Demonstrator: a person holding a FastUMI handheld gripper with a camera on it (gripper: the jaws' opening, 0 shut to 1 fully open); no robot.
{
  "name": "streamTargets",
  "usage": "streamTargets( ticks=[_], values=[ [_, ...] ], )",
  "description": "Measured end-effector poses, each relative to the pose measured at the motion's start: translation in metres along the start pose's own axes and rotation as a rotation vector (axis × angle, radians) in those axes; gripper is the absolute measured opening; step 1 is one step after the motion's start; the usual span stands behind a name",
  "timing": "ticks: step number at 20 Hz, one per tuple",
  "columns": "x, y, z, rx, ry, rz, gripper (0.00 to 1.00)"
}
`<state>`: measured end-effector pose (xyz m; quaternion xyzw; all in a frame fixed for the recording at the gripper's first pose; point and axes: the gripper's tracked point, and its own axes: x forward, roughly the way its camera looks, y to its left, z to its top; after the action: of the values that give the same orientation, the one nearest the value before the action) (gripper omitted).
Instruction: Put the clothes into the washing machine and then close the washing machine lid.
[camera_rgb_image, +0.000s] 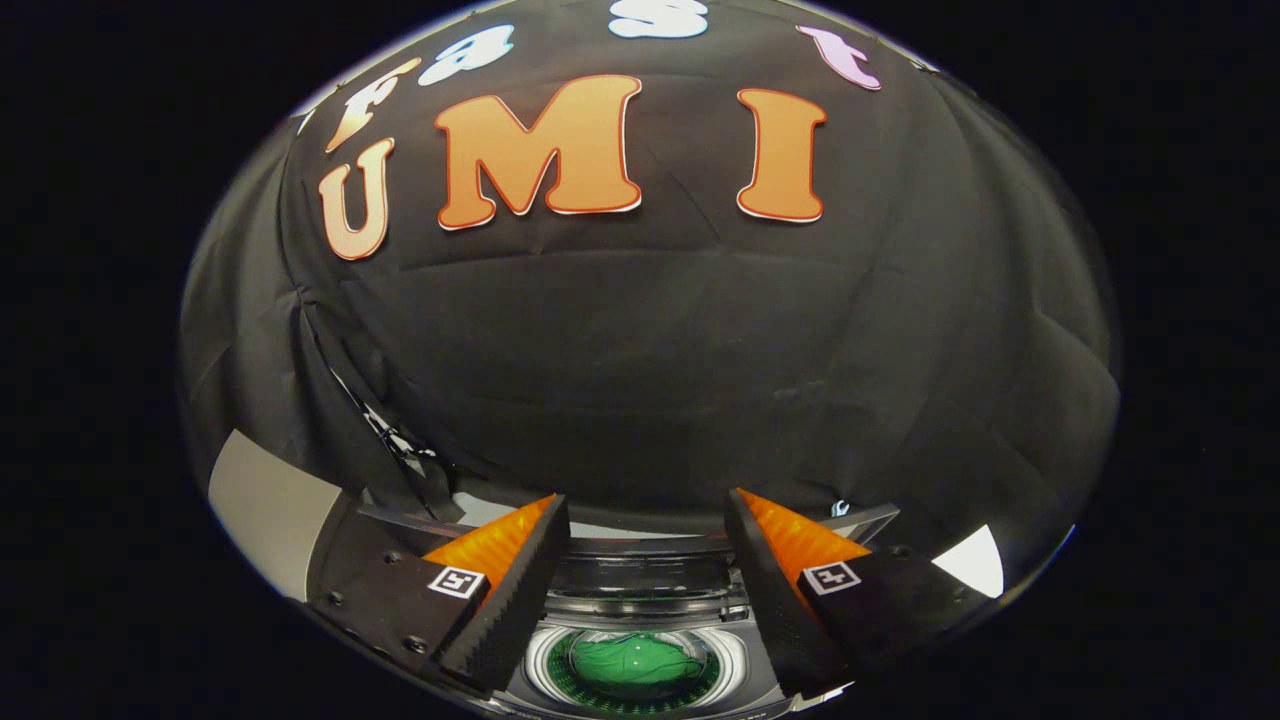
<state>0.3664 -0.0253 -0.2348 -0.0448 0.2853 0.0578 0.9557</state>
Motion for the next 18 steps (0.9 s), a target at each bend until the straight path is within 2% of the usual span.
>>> streamTargets(
  ticks=[8,18],
  values=[
    [0.006,0.004,-0.009,0.023,0.028,0.038,0.98],
    [-0.037,0.002,-0.035,0.023,-0.045,0.044,0.98]
  ],
)
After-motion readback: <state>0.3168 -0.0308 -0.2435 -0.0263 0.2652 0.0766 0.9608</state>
